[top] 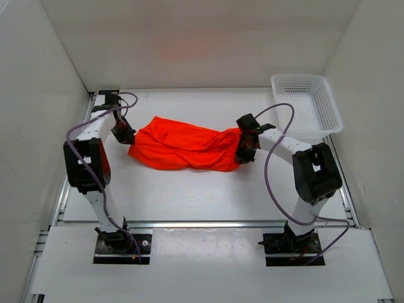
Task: Fold and stack the shorts
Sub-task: Fold the shorts
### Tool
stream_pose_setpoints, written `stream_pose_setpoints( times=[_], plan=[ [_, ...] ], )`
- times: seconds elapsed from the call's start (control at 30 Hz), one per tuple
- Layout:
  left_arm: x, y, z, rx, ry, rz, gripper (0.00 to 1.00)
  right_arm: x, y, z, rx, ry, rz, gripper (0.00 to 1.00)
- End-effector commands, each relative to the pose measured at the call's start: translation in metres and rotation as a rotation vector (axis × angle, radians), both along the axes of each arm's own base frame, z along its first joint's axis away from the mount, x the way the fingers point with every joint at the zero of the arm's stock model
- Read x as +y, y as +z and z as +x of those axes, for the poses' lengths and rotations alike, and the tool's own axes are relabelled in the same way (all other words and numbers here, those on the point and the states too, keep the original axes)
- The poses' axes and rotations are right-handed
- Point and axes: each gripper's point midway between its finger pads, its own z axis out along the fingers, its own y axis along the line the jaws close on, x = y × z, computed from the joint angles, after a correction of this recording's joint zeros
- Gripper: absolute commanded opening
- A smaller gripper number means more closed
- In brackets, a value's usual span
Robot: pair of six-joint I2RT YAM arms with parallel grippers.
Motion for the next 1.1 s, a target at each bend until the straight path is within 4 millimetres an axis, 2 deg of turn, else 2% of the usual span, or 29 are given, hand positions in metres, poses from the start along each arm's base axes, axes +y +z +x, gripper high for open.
stream_pose_setpoints(
  times=[0.0, 0.03, 0.07, 0.1, 0.13, 0.17, 0.2, 0.23, 0.27, 0.3, 0.33, 0.37, 0.4, 0.43, 0.47, 0.5, 0.57, 0.6, 0.67, 0.7, 0.73, 0.8, 0.83, 0.87, 0.9, 0.93, 0.97, 1.03, 1.07],
  plan=[
    [0.036, 0.005, -0.043, 0.02, 0.078, 0.073, 0.1, 0.011, 0.001, -0.016, 0.03, 0.073, -0.043, 0.0],
    [0.039, 0.013, -0.055, 0.003, 0.091, 0.066, 0.1, 0.012, -0.003, -0.025, 0.043, 0.098, -0.065, 0.0],
    [0.04, 0.011, -0.068, 0.015, 0.111, 0.052, 0.1, 0.007, -0.007, -0.034, 0.059, 0.098, -0.074, 0.0],
    [0.034, -0.005, -0.095, 0.075, 0.132, 0.03, 0.1, 0.002, -0.006, -0.042, 0.066, 0.098, -0.077, 0.0],
    [0.03, -0.005, -0.105, 0.079, 0.138, 0.018, 0.1, -0.005, -0.01, -0.048, 0.072, 0.093, -0.101, 0.0],
    [0.023, 0.002, -0.113, 0.055, 0.13, 0.017, 0.1, -0.022, -0.021, -0.06, 0.09, 0.08, -0.164, 0.0],
    [0.011, 0.0, -0.121, 0.062, 0.102, 0.015, 0.1, -0.031, -0.024, -0.064, 0.088, 0.073, -0.196, 0.0],
    [0.005, -0.009, -0.137, 0.093, 0.111, 0.008, 0.18, -0.037, -0.026, -0.068, 0.087, 0.067, -0.221, 0.0],
    [0.0, -0.007, -0.142, 0.084, 0.114, -0.02, 0.28, -0.042, -0.029, -0.07, 0.09, 0.077, -0.245, 0.0],
    [-0.005, -0.008, -0.147, 0.09, 0.101, -0.028, 0.45, -0.046, -0.031, -0.073, 0.093, 0.087, -0.261, 0.0],
    [-0.005, -0.008, -0.149, 0.091, 0.111, -0.032, 0.8, -0.048, -0.033, -0.075, 0.101, 0.088, -0.266, 0.0],
    [-0.005, -0.005, -0.149, 0.075, 0.111, -0.032, 0.93, -0.047, -0.031, -0.075, 0.093, 0.087, -0.262, 0.09],
    [-0.003, -0.005, -0.149, 0.075, 0.114, -0.021, 0.96, -0.047, -0.027, -0.074, 0.081, 0.097, -0.259, 0.2],
    [-0.003, 0.009, -0.139, 0.037, 0.113, -0.021, 1.0, -0.047, -0.025, -0.073, 0.071, 0.096, -0.254, 0.33],
    [0.0, 0.016, -0.131, 0.011, 0.118, -0.008, 1.0, -0.046, -0.021, -0.071, 0.057, 0.095, -0.247, 0.49],
    [0.002, 0.023, -0.127, -0.003, 0.111, 0.004, 1.0, -0.045, -0.008, -0.066, 0.02, 0.089, -0.238, 0.73],
    [0.002, 0.046, -0.103, -0.076, 0.079, 0.013, 0.97, -0.043, 0.01, -0.062, -0.017, 0.084, -0.22, 0.85],
    [-0.002, 0.046, -0.097, -0.065, 0.058, 0.016, 0.94, -0.04, 0.017, -0.057, -0.041, 0.082, -0.208, 0.87],
    [-0.006, 0.057, -0.077, -0.097, 0.014, 0.018, 0.93, -0.035, 0.037, -0.046, -0.081, 0.064, -0.194, 0.87],
    [-0.013, 0.047, -0.071, -0.067, -0.02, 0.003, 0.93, -0.031, 0.046, -0.039, -0.105, 0.061, -0.181, 0.87],
    [-0.015, 0.045, -0.064, -0.063, -0.038, -0.004, 0.93, -0.025, 0.063, -0.027, -0.146, 0.057, -0.16, 0.86],
    [-0.023, 0.048, -0.05, -0.067, -0.092, 0.007, 0.93, -0.015, 0.068, -0.018, -0.138, 0.066, -0.139, 0.81],
    [-0.023, 0.037, -0.045, -0.038, -0.093, 0.006, 0.93, -0.008, 0.072, -0.015, -0.133, 0.076, -0.113, 0.75],
    [-0.025, 0.034, -0.043, -0.025, -0.115, 0.021, 0.94, 0.001, 0.08, -0.004, -0.145, 0.091, -0.096, 0.74],
    [-0.029, 0.036, -0.037, -0.026, -0.135, 0.024, 0.94, 0.008, 0.084, 0.002, -0.149, 0.097, -0.077, 0.74],
    [-0.027, 0.029, -0.034, -0.008, -0.144, 0.036, 0.94, 0.012, 0.086, 0.006, -0.149, 0.117, -0.073, 0.74],
    [-0.028, 0.027, -0.034, 0.003, -0.158, 0.049, 0.93, 0.018, 0.092, 0.02, -0.172, 0.14, -0.075, 0.74],
    [-0.026, 0.025, -0.029, 0.003, -0.164, 0.066, 0.83, 0.019, 0.093, 0.028, -0.167, 0.172, -0.086, 0.74],
    [-0.026, 0.018, -0.029, 0.023, -0.164, 0.065, 0.79, 0.02, 0.091, 0.038, -0.176, 0.194, -0.107, 0.74]
  ],
)
